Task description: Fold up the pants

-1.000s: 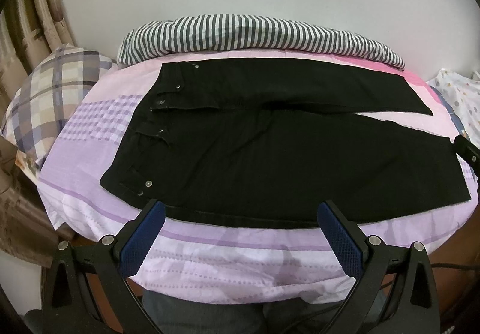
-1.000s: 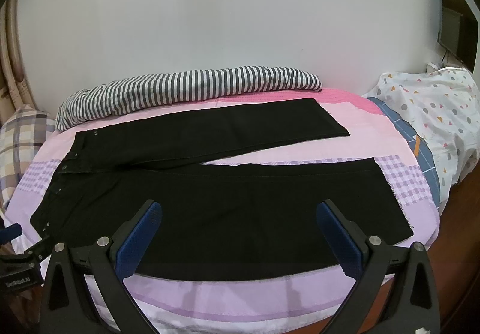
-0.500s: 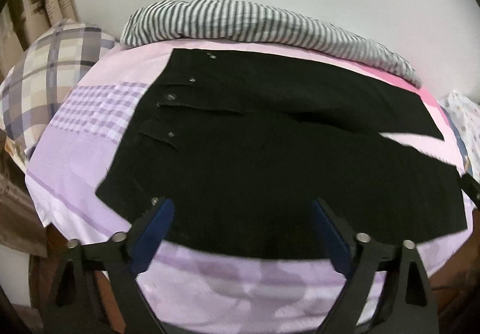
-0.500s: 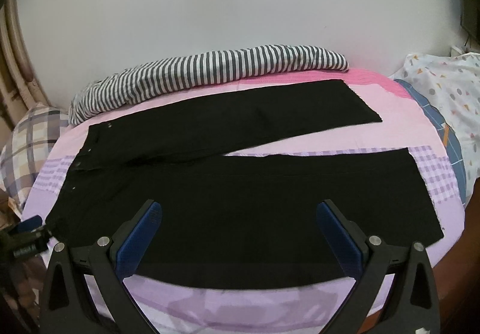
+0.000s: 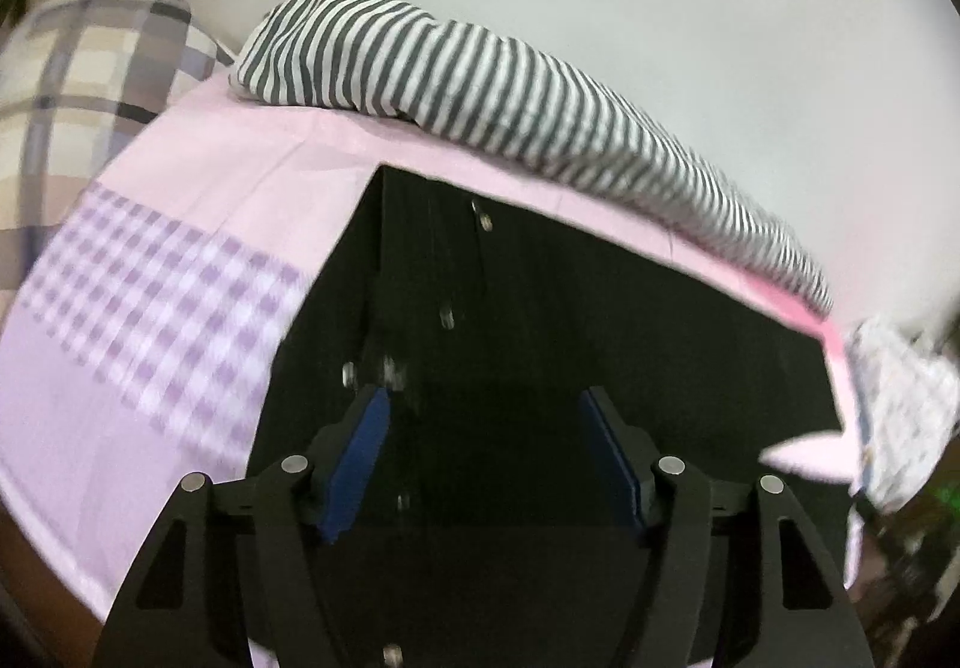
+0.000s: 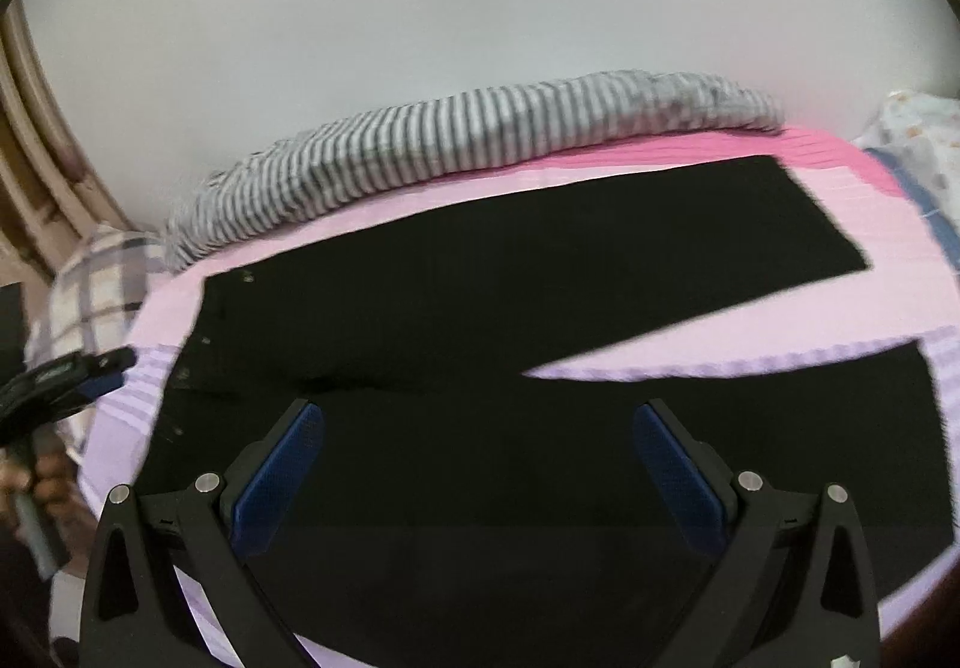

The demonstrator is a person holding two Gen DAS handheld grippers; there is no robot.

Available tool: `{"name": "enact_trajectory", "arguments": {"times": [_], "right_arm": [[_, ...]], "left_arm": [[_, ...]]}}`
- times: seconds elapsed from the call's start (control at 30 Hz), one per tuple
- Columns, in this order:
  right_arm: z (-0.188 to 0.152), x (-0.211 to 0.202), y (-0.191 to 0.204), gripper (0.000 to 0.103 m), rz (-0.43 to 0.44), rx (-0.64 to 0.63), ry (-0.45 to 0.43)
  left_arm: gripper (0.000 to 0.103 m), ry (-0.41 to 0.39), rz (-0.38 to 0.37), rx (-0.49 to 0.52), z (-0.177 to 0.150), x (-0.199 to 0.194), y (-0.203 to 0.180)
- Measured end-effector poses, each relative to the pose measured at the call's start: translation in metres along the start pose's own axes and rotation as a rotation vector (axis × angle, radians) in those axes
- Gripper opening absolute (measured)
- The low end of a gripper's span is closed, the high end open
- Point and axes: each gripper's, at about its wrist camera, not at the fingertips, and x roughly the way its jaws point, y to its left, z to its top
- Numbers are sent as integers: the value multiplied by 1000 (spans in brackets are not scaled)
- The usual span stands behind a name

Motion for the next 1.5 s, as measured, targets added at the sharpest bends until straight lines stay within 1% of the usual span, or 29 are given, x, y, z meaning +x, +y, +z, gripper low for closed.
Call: {"name": "enact_trajectory", "arguments": {"times": [0.1,0.17,0.23,0.33,0.4,0.53,0.67,0.7,0.73,0.8,0.87,1.0,1.1,1.2,1.23,1.3,1.4,1.43,1.5], "right_arm": [[10,22,2,103,15,33,20],[17,34,4,103,23,52,30],[24,47,6,103,16,55,43],[32,65,13,103,1,36,62],[36,76,16,103,-4,26,73],[43,99,22,103,-12,14,100],[50,118,27,103,-12,-2,118],[52,124,30,103,-12,-8,122],[54,128,32,103,-12,-14,125],[57,136,38,103,-8,-28,130],[59,141,45,103,-3,-46,131],[64,153,56,103,1,-93,131],[67,161,59,103,14,-100,137],[70,169,59,103,19,-96,144],[71,171,58,103,20,-94,145],[73,174,57,103,24,-94,144],[75,178,57,103,23,-105,145],[76,179,56,103,22,-108,147],[79,182,52,103,19,-123,152]], "left_arm": [[65,20,-81,-90,30,20,25],[61,32,-104,-138,46,37,39],[53,54,-109,-181,59,55,53],[45,89,-155,-239,76,81,70],[42,108,-174,-271,85,99,80],[40,142,-185,-318,96,125,96],[38,170,-214,-335,102,141,103],[35,177,-219,-333,103,144,104],[31,177,-232,-332,104,147,103],[27,190,-269,-328,108,150,101],[27,189,-290,-321,112,151,96],[26,187,-300,-276,123,149,86],[26,191,-290,-251,127,154,83],[26,207,-277,-266,132,170,85],[26,211,-281,-274,133,171,88],[26,213,-312,-293,137,178,91],[25,198,-308,-296,142,184,87],[16,190,-295,-289,141,183,85],[9,170,-266,-264,139,180,84]]}}
